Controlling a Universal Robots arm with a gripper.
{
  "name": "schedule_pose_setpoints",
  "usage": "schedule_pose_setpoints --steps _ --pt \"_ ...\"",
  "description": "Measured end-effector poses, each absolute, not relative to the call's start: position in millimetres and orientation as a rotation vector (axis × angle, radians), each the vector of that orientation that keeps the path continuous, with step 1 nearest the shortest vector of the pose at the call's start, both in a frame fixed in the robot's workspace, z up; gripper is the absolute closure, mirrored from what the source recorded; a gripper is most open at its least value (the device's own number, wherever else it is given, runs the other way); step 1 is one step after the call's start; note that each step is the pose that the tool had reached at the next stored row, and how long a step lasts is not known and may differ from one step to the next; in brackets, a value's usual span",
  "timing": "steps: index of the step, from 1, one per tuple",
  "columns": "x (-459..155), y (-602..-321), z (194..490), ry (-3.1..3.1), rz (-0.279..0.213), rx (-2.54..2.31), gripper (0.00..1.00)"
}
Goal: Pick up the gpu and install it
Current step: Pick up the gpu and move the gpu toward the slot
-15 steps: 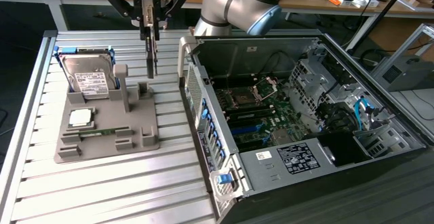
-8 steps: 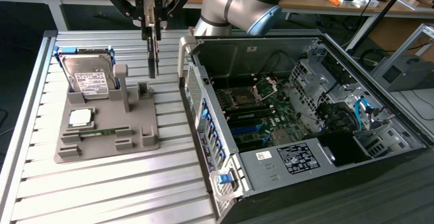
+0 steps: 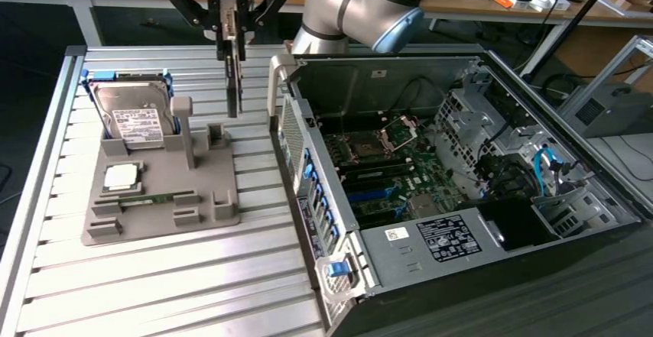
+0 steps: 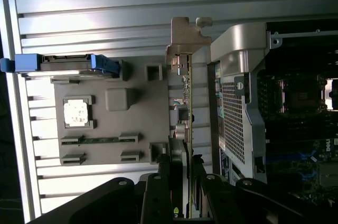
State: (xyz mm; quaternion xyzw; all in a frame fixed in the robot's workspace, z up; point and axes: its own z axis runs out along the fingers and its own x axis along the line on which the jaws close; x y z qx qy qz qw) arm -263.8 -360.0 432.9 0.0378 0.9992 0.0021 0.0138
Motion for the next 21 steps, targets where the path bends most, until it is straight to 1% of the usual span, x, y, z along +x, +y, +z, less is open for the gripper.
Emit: schedule_pose_setpoints --steps 21 --pt "-255.9 -360.0 432.9 3.112 0.005 0.118 0.73"
